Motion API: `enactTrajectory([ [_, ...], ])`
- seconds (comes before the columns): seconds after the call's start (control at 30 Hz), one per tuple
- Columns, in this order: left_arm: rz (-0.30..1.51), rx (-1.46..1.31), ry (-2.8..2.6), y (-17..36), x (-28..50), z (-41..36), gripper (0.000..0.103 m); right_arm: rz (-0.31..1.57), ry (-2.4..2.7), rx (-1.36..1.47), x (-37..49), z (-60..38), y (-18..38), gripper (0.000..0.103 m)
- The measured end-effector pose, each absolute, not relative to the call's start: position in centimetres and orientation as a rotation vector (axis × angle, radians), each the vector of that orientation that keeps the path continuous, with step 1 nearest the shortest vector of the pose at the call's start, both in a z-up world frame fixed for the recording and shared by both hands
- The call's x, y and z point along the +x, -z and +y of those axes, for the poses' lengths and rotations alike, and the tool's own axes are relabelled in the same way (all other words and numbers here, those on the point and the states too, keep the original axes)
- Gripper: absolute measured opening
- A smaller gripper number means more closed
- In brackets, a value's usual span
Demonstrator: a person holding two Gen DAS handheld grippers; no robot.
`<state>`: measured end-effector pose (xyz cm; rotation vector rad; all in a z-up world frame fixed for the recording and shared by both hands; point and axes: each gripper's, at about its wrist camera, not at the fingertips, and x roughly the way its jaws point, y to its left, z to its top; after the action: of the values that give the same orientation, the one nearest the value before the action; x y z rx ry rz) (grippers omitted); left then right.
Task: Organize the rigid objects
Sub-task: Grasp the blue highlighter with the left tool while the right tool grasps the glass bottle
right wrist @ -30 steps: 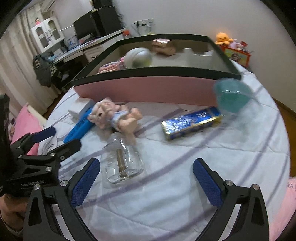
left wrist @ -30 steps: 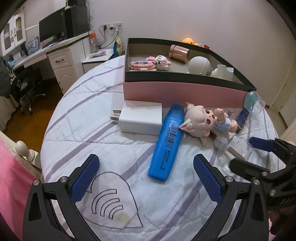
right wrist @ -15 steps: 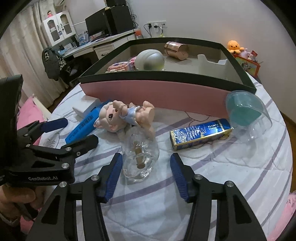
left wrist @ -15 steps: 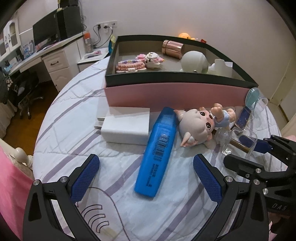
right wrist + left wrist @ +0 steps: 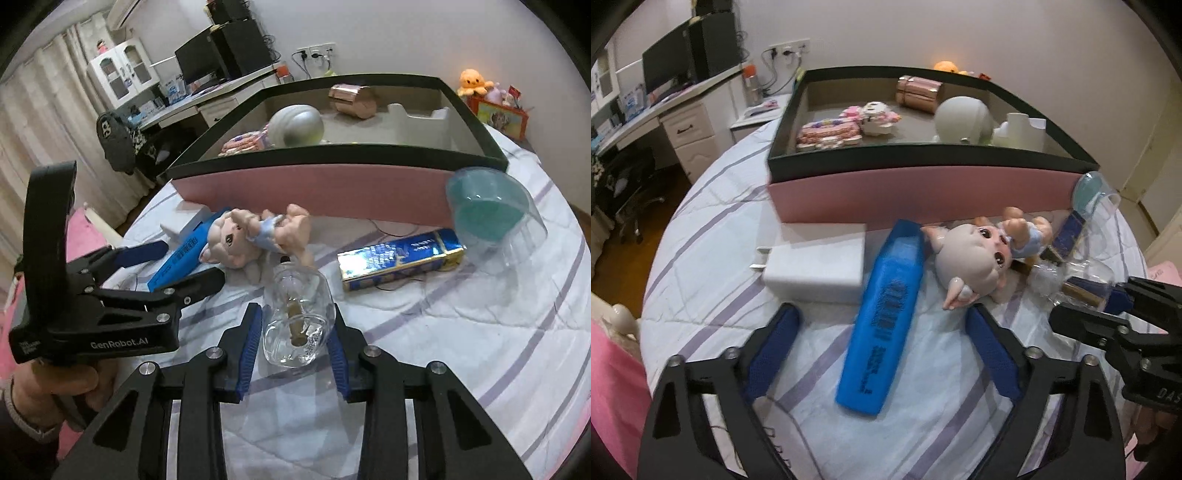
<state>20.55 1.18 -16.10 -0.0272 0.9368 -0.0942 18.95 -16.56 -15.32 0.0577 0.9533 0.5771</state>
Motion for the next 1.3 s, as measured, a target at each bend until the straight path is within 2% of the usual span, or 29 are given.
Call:
enactTrajectory([
  [0.1,0.933,-0.047,0.117,15.8,20.6,1.3,0.064,0.951,-0.578,0.05,19.5,-15.9,15.4,0.037],
  [0.17,0.929,-0.062,0.12,15.6,20.3,1.8,0.045,0.952,-0.587,0.054,19.8,-15.4,15.6,0.037],
  [0.2,0.93,-0.08,0.132,15.5,20.2,2.2,0.032,0.953,-0.593,0.052,19.9,-15.1,15.6,0.037],
  [0.23,0.938,-0.112,0.15,15.5,19.9,2.6,0.029,0.953,-0.6,0.048,19.8,-15.0,15.6,0.037],
  [0.37,0.938,-0.061,0.151,15.4,18.5,2.1,0.026,0.958,-0.606,0.013,19.0,-14.8,15.7,0.037],
  [0.4,0.936,-0.048,0.15,15.5,18.4,1.8,0.035,0.96,-0.608,0.017,18.9,-15.0,15.7,0.037],
  [0.43,0.93,-0.041,0.151,15.5,18.5,1.5,0.055,0.961,-0.606,0.024,18.8,-15.2,15.7,0.037],
  [0.47,0.923,-0.049,0.149,15.5,18.7,1.3,0.066,0.962,-0.604,0.027,18.7,-15.2,15.8,0.037],
  [0.5,0.917,-0.06,0.149,15.6,19.0,1.2,0.074,0.962,-0.601,0.024,18.8,-15.1,15.8,0.036],
  [0.57,0.905,-0.033,0.134,16.0,19.6,0.5,0.067,0.958,-0.595,0.012,18.7,-15.0,15.8,0.037],
  [0.6,0.899,-0.008,0.126,15.9,19.5,0.3,0.051,0.957,-0.593,0.009,18.5,-15.0,15.7,0.036],
  [0.63,0.897,-0.003,0.133,15.8,19.4,0.2,0.037,0.956,-0.591,0.013,18.4,-15.1,15.6,0.031],
  [0.7,0.899,-0.022,0.142,15.7,19.0,0.7,0.025,0.954,-0.594,0.045,18.1,-15.8,15.6,0.031],
  [1.3,0.855,-0.093,0.164,12.6,15.4,2.5,0.025,0.901,-0.601,0.102,16.5,-17.4,12.9,0.031],
])
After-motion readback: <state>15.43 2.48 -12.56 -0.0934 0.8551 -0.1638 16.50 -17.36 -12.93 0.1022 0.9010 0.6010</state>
